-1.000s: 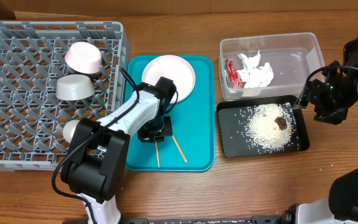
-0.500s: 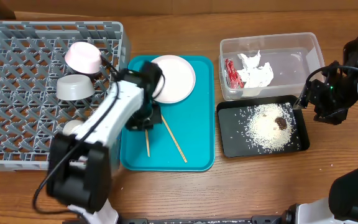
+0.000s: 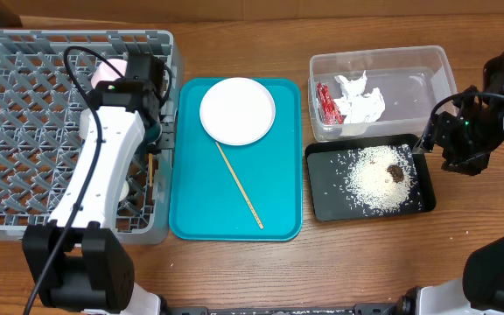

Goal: Sort waste into correct bins and load items into the dishwasher
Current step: 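Return the left gripper to the tray and grasp the second chopstick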

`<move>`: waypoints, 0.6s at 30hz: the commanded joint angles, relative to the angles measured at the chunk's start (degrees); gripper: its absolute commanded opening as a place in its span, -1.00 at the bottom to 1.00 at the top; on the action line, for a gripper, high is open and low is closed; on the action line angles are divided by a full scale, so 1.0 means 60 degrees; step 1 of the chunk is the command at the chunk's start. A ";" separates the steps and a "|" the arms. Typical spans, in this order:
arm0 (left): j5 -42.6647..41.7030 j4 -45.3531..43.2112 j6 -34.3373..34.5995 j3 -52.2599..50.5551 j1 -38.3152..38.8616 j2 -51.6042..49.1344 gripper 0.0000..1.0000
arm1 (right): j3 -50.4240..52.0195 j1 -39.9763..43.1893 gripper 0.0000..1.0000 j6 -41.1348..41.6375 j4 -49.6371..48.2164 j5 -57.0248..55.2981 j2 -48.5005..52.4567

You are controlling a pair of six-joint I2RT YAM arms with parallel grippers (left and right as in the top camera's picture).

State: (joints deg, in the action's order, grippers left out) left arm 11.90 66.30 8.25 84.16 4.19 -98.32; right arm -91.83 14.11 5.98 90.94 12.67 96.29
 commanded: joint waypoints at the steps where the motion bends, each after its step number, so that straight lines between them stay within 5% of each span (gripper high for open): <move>1: 0.0182 -0.0138 -0.0492 0.0047 -0.0284 -0.0448 -0.66 | -0.0066 -0.0018 0.33 -0.0004 -0.0029 0.0007 -0.0200; 2: 0.0193 -0.0168 -0.0492 0.0047 -0.0350 -0.0528 -0.37 | -0.0066 -0.0018 0.33 -0.0004 -0.0029 0.0007 -0.0200; 6: -0.0113 -0.0248 -0.0492 0.0051 -0.0379 -0.0594 0.00 | -0.0066 -0.0018 0.32 0.0000 -0.0025 0.0007 -0.0200; 18: -0.4295 -0.0127 0.0080 0.0055 0.0616 -0.0594 0.14 | -0.0066 -0.0018 0.32 -0.0004 -0.0029 0.0007 -0.0200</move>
State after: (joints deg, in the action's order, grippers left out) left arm -3.60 65.54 6.00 84.16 4.54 -101.60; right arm -91.83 14.11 6.00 90.94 12.67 96.29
